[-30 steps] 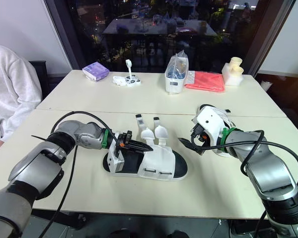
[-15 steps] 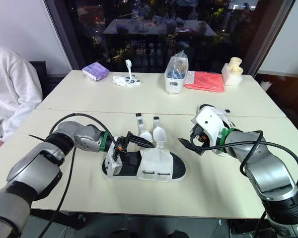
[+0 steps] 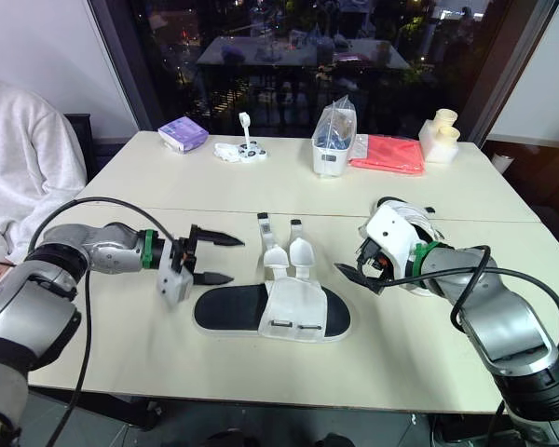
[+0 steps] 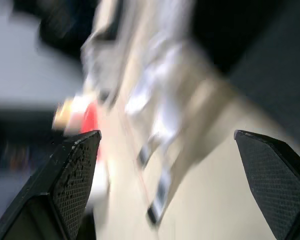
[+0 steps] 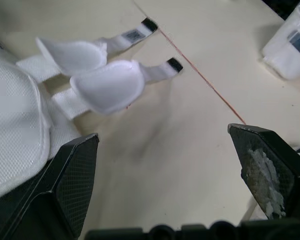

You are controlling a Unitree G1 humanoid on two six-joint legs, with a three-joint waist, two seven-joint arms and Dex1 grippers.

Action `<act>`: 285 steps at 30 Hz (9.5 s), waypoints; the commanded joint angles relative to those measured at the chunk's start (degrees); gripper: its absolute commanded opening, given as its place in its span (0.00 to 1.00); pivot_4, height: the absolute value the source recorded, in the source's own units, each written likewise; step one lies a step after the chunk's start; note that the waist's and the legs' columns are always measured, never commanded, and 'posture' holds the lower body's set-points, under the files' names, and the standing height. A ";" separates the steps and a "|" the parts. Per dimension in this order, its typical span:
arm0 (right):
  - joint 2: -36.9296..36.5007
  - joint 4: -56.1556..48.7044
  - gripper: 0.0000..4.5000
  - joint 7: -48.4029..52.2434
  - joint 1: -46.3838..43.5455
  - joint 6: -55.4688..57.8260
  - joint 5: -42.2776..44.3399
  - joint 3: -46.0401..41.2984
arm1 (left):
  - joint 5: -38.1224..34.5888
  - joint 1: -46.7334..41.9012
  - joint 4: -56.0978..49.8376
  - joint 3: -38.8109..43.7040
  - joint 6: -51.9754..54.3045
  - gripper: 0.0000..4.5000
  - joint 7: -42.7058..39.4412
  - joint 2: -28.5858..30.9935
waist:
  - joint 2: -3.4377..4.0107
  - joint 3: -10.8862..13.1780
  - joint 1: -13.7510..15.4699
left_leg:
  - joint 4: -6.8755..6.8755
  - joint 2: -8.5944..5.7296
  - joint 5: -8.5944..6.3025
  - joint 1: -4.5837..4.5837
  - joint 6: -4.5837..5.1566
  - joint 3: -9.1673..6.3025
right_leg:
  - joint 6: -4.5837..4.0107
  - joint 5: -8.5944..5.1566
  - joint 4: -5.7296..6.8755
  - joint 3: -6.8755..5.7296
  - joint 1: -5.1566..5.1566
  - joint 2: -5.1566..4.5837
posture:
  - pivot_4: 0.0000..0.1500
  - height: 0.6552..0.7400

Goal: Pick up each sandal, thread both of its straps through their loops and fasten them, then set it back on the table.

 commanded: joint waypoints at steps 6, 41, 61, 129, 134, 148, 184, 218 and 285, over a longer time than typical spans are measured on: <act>-1.24 5.73 0.58 1.42 3.50 -14.67 -4.34 -0.23 | -46.04 10.85 -28.90 24.35 61.68 1.00 -49.41 -5.65 | 0.00 0.00 -2.12 | 0.15 0.13 0.00 0.01 0.00 -0.08 | 0.00 0.00 0.11 0.00 0.02 0.10 | 1.00 1.00; 5.13 14.91 0.00 16.76 8.43 -29.95 -2.63 8.62 | -59.73 9.37 -27.46 30.66 137.26 1.00 -42.13 -16.54 | -0.01 0.00 -0.24 | 0.50 0.10 -0.35 0.46 0.58 -0.34 | 0.00 0.00 0.24 0.19 0.60 0.21 | 1.00 1.00; 5.91 13.65 0.00 15.85 7.95 -28.56 -3.19 9.20 | -68.32 2.30 -8.64 56.66 117.62 1.00 -12.94 -27.59 | -0.01 0.01 -0.18 | 0.50 0.10 -0.29 0.51 0.43 -0.31 | 0.01 0.01 0.26 0.22 0.61 -0.06 | 1.00 1.00; 5.33 19.86 0.00 19.69 5.26 -33.19 -5.45 9.95 | -86.11 43.90 -96.51 14.54 138.00 0.99 -58.82 22.37 | 0.07 0.01 -1.55 | -0.26 0.07 -0.31 0.94 0.47 -0.26 | -0.05 0.00 -0.11 0.33 0.80 -0.14 | 1.00 1.00; 5.34 19.36 0.00 19.78 5.34 -33.03 -5.36 9.88 | -89.14 47.90 -99.19 14.34 146.27 0.99 -54.21 19.85 | 0.04 0.03 -1.28 | -0.25 0.07 -0.30 1.00 0.46 -0.31 | -0.08 -0.01 -0.10 0.33 0.88 -0.19 | 1.00 1.00; 5.67 17.52 0.00 18.96 6.51 -32.26 -5.39 9.90 | -78.13 48.33 -92.85 7.88 145.15 0.99 -45.98 8.82 | 0.10 0.00 -1.34 | -0.30 0.07 -0.31 1.01 0.42 -0.33 | -0.30 -0.12 -0.14 0.34 0.86 -0.34 | 1.00 1.00; 5.59 17.20 0.00 19.46 5.95 -31.22 -5.88 10.48 | -80.77 21.82 -63.47 18.36 149.82 0.01 -48.69 -7.65 | 0.13 -0.02 -1.35 | -0.39 -0.03 -0.30 0.94 0.39 -0.32 | -0.28 -0.09 -0.24 0.30 0.79 -0.44 | 1.00 1.00; 4.89 14.53 0.00 18.04 8.11 -30.40 -6.14 10.23 | -69.20 17.86 -56.78 11.28 143.96 0.01 -60.74 -12.87 | 0.11 0.00 -1.41 | -0.43 -0.03 -0.31 0.89 0.41 -0.34 | -0.31 -0.11 -0.25 0.31 0.71 -0.48 | 1.00 1.00; 4.15 15.16 0.00 18.00 8.17 -30.98 -6.47 10.33 | -59.72 42.83 -81.54 12.07 117.94 0.99 -59.14 -1.76 | 0.22 0.03 -1.41 | -0.59 -0.03 -0.34 0.86 0.42 -0.35 | -0.38 -0.13 -0.61 0.30 0.77 -0.53 | 1.00 1.00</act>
